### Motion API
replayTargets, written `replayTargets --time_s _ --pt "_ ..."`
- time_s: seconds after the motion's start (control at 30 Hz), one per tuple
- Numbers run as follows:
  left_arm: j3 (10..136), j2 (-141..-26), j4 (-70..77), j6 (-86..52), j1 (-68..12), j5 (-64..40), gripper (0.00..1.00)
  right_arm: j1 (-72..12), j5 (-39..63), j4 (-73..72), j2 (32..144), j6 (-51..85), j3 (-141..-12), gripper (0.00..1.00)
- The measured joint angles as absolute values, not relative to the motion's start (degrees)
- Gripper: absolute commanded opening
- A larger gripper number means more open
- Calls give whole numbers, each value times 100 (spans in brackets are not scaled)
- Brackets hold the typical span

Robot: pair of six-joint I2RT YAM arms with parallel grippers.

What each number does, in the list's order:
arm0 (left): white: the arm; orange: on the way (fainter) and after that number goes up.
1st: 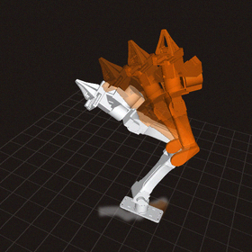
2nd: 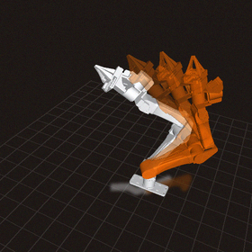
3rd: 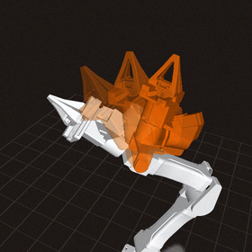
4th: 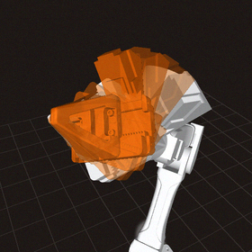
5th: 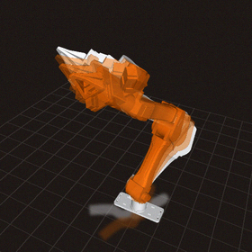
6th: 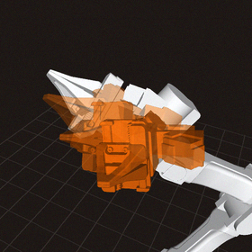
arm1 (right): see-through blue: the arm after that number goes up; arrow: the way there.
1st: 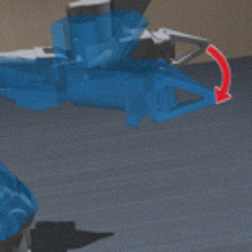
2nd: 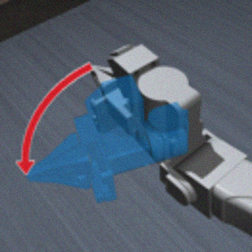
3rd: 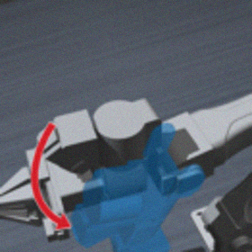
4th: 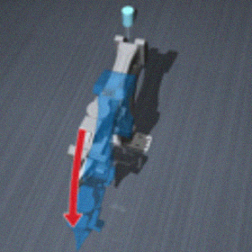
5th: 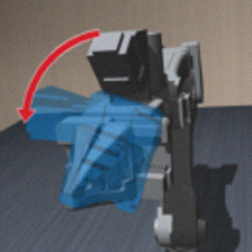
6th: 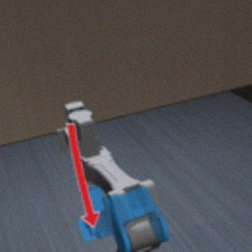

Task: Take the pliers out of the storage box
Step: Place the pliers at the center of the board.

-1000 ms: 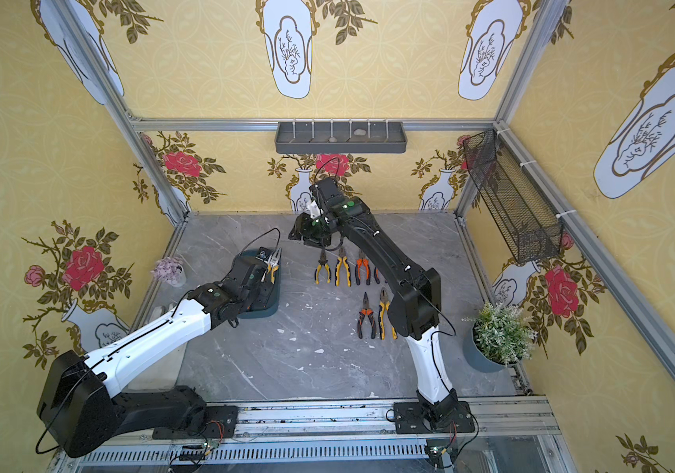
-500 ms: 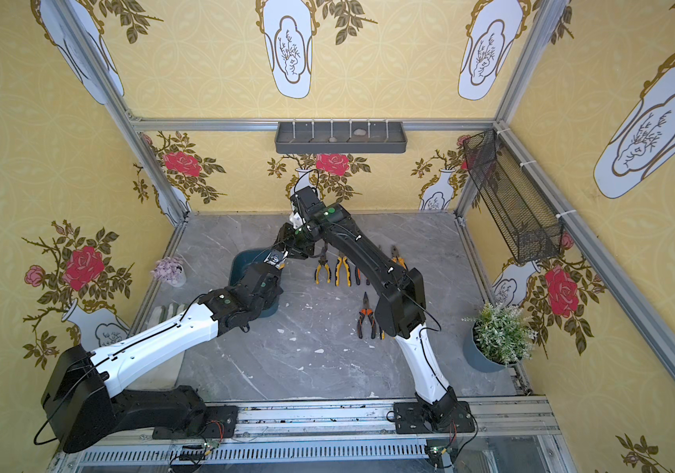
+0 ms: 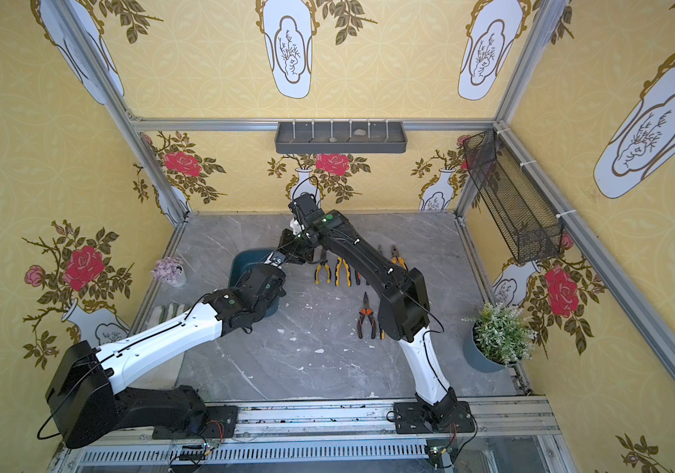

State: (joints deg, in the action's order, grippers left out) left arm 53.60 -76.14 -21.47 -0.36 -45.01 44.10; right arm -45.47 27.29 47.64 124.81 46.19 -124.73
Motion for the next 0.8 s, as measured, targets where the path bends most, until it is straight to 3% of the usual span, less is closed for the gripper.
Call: replayTargets --time_s 0.2,0.27,0.37,0.47,0.57,0.63,0.8 --pt "5317 -7496 -2147 -56 -4515 4414 0 -4563 2808 4639 12484 4665 -12453 37" --pt "5308 -7483 -2145 -73 -4528 4438 0 -4565 2834 4617 12484 4689 -12453 27" --pt "5280 -7467 -2150 -106 -4539 4449 0 -4569 2888 4510 12484 4847 -12394 2" --pt "5242 -7419 -2171 -132 -4539 4401 3 -4567 2954 4357 12453 4947 -12237 0" --pt "5216 -7345 -2174 -134 -4539 4331 50 -4569 2967 4285 12363 4987 -12121 0" --pt "5207 -7282 -1988 -189 -4539 4324 100 -4574 2932 4318 12331 4928 -12088 0" --pt "5144 -6978 -1885 -412 -4539 4276 99 -4554 2888 4475 12317 4834 -12022 0"
